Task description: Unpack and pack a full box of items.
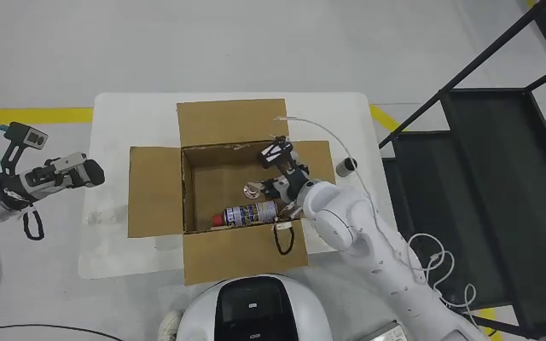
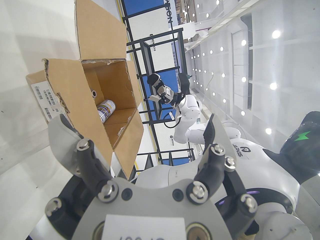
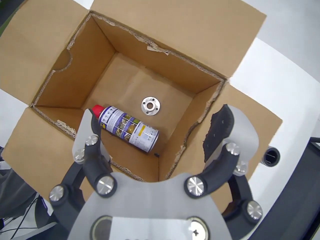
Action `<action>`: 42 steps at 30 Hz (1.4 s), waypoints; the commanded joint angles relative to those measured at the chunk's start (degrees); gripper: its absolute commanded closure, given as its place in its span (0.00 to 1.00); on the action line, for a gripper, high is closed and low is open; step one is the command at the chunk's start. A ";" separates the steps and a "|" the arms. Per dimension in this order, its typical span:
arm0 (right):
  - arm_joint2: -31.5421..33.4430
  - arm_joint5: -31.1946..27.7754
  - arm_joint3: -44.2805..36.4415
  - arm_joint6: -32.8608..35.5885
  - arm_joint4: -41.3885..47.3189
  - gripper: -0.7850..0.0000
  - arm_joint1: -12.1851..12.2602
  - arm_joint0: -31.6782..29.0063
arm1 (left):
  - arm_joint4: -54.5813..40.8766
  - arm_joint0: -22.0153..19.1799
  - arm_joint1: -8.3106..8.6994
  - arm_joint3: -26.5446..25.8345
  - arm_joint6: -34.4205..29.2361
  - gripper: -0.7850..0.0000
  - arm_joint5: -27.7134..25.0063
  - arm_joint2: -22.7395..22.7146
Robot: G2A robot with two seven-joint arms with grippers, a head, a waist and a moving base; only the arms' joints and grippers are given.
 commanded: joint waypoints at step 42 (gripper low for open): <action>-2.67 3.05 3.67 -1.64 4.28 0.00 -1.09 2.63 | 0.00 0.00 0.00 0.00 0.00 0.00 0.00 0.00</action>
